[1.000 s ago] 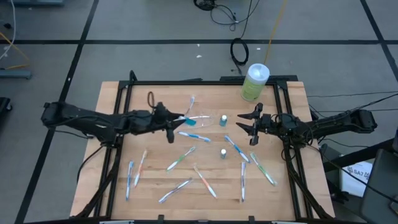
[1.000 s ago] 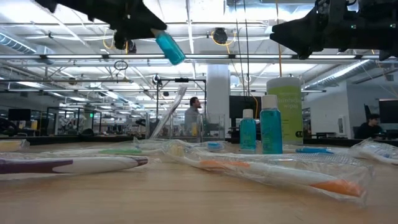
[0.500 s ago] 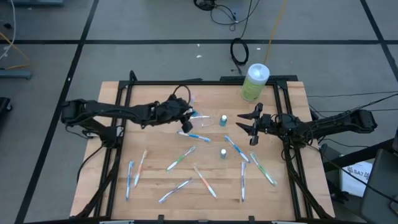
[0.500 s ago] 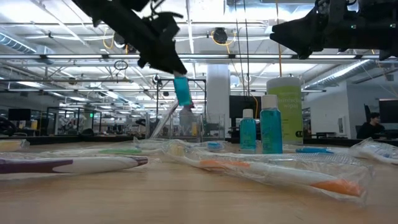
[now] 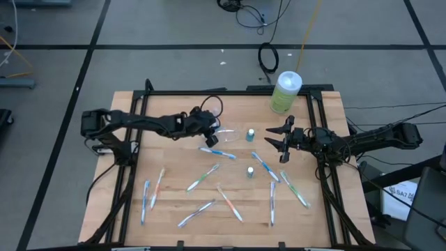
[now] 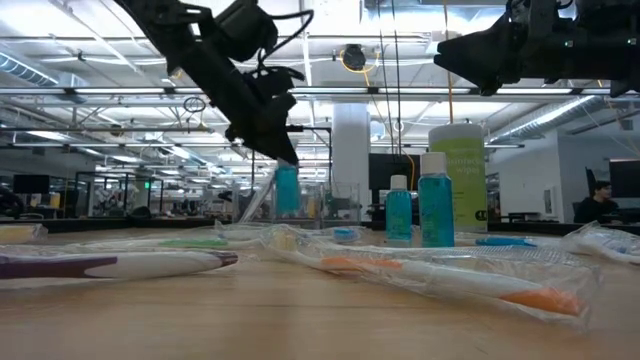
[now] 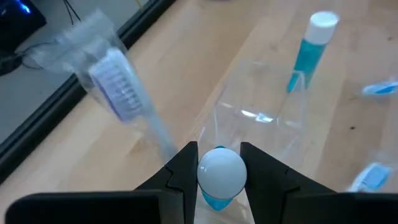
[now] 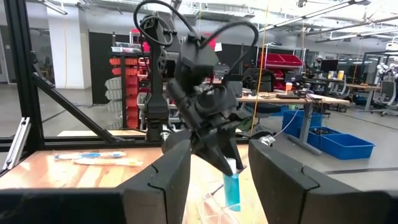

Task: Pick & Place toothbrushing station
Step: Put the top left mouthwash into the transparent organizer, then put the top right blue toothbrush into the transparent organizer

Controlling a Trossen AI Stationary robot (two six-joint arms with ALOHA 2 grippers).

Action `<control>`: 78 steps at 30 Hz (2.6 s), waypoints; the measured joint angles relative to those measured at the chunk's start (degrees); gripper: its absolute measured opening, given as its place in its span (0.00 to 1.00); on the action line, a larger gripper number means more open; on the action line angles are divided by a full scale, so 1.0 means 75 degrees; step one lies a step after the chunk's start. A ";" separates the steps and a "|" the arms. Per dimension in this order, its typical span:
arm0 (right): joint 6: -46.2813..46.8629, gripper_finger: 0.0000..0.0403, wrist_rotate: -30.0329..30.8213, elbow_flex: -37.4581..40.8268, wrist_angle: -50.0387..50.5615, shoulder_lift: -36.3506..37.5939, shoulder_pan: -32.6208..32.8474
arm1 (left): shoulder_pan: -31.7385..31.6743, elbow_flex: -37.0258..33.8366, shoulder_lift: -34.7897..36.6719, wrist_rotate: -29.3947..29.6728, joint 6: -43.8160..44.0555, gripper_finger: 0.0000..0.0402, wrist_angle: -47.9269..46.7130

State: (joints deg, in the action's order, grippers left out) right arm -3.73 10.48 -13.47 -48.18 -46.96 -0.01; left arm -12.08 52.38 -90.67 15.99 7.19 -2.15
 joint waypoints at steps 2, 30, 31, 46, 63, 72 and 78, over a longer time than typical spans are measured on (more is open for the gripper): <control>0.0000 0.39 0.0000 0.0000 0.0000 0.0000 -0.0003 | -0.0064 -0.0003 -0.0090 -0.0004 0.0142 0.26 -0.0005; -0.0017 0.39 -0.0003 0.0000 0.0000 0.0000 0.0000 | -0.0131 -0.0006 -0.0223 -0.0126 0.0104 0.40 -0.0197; -0.0017 0.39 -0.0003 0.0000 0.0001 0.0000 0.0000 | -0.0131 -0.0009 -0.0222 -0.0126 0.0104 0.40 -0.0181; -0.0018 0.39 0.0026 0.0000 0.0000 0.0003 -0.0001 | 0.0366 0.0187 0.1101 -0.0123 -0.0202 0.41 -0.0360; 0.0836 0.39 -0.0038 0.0000 0.1241 0.0003 0.0094 | 0.1761 0.0183 0.3326 -0.0050 0.0983 0.41 -0.3685; 0.1422 0.39 -0.0961 -0.0404 0.1606 -0.0261 0.0748 | 0.2429 -0.0295 0.3008 0.0600 0.1748 0.41 -0.3590; 0.1422 0.39 -0.0021 -0.1689 0.3257 -0.1283 0.1481 | 0.2542 -0.0312 0.3049 0.0655 0.1411 0.41 -0.3187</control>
State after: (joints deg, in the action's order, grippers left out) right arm 6.94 10.32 -26.14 -23.76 -56.58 11.09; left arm 6.98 50.04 -67.80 20.91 17.77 -26.05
